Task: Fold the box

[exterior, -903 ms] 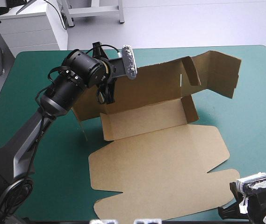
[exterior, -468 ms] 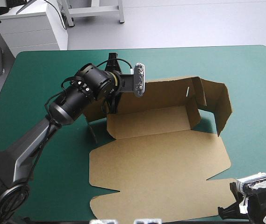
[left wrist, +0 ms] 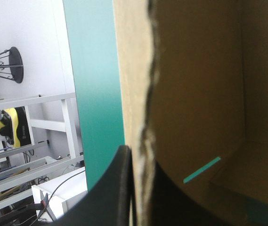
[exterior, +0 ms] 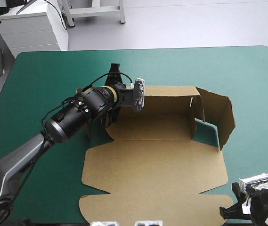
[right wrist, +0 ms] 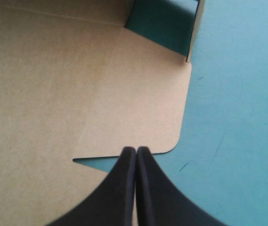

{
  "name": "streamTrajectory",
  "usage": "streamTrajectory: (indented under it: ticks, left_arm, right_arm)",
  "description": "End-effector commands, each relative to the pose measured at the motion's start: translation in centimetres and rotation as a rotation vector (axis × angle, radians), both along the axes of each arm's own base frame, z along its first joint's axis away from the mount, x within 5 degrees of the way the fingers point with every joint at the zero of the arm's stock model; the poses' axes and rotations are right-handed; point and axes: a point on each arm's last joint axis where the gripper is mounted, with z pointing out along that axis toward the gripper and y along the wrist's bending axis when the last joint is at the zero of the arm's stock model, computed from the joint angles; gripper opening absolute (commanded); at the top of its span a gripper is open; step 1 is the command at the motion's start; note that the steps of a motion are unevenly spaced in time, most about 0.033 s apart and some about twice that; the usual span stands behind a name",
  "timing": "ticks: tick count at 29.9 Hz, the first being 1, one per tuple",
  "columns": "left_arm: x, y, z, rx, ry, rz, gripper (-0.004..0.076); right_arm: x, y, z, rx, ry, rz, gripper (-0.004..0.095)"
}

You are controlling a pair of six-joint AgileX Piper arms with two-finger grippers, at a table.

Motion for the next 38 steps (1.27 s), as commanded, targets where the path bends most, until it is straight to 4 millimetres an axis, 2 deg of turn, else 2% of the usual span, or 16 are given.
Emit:
streamTrajectory:
  ticks: [1,7,12,15,25,29,34,38]
  left_arm:
    - [-0.5,0.7,1.2,-0.038,-0.067,0.019,-0.0008]
    - [-0.5,0.6,0.1,-0.027,-0.084,-0.006,-0.0008]
    - [-0.4,0.5,0.3,-0.063,-0.103,0.007,-0.0008]
    - [-0.3,0.4,0.3,-0.085,-0.098,0.018,-0.0008]
    - [-0.2,0.7,0.3,-0.082,-0.099,0.047,-0.0008]
    - [-0.2,0.8,-0.1,-0.047,-0.112,0.043,-0.0008]
    - [-0.1,0.9,-1.3,-0.015,-0.125,0.03,-0.0008]
    - [-0.1,0.9,-2.1,-0.032,-0.143,0.036,-0.0008]
  right_arm:
    - [0.3,0.1,2.2,0.07,-0.106,-0.026,-0.0019]
    - [0.3,0.1,5.2,0.091,-0.187,-0.036,-0.0017]
    - [2.4,0.2,8.6,0.119,-0.228,-0.044,-0.0017]
    - [4.9,0.3,10.5,0.118,-0.208,-0.052,-0.0017]
    - [15.2,0.7,16.8,0.116,-0.144,-0.056,-0.0018]
    - [18.7,0.8,18.4,0.124,-0.13,-0.058,-0.0018]
    - [23.4,1.1,18.6,0.129,-0.028,-0.055,-0.0018]
    - [26.8,1.3,17.8,0.131,0.039,-0.065,-0.0018]
